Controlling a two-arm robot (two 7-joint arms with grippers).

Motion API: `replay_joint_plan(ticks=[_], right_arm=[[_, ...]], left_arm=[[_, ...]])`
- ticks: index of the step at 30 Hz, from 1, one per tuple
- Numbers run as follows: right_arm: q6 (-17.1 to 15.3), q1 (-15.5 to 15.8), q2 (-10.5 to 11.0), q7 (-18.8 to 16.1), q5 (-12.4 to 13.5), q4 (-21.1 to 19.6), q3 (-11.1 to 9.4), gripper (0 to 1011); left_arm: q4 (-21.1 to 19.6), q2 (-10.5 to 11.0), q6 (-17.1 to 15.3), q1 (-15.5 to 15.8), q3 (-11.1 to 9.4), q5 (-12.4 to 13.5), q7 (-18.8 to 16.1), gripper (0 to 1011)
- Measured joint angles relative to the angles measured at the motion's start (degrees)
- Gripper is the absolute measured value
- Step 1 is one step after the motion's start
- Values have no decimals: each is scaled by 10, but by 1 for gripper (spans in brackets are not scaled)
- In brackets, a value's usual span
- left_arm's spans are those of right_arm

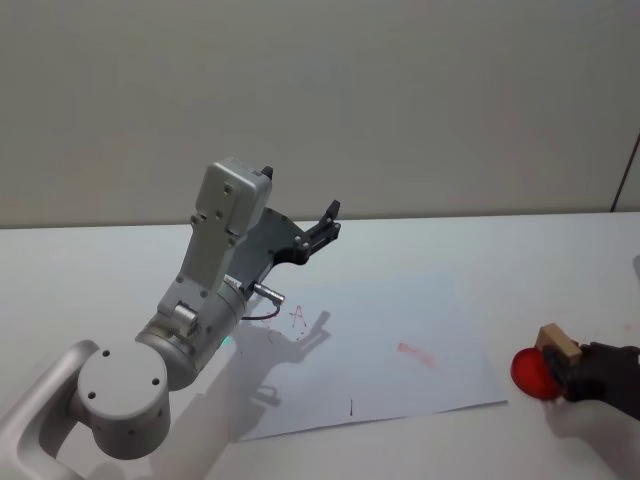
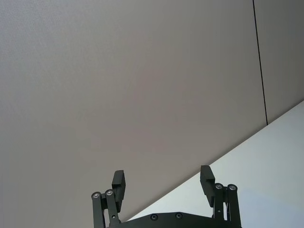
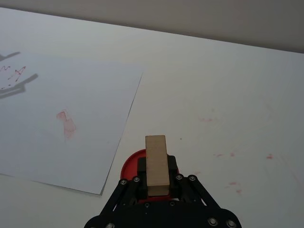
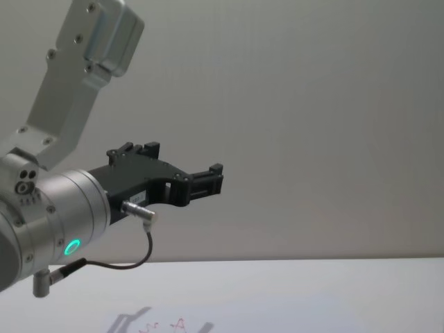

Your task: Use the one hand to pick up the stamp and affix it onto the A4 paper.

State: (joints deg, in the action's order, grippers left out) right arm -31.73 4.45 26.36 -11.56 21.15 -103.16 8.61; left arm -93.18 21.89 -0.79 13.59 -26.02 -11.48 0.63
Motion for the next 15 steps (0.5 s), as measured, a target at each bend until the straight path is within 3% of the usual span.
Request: replay_joint_plan(ticks=[8, 15], right_arm=[[-5, -11, -6, -11, -10, 15, 6, 220], [-7, -16, -9, -15, -15, 21, 9, 414]], left_arm=[[0, 0, 0, 0, 0, 0, 0, 1001], [0, 0, 0, 0, 0, 0, 0, 1001]])
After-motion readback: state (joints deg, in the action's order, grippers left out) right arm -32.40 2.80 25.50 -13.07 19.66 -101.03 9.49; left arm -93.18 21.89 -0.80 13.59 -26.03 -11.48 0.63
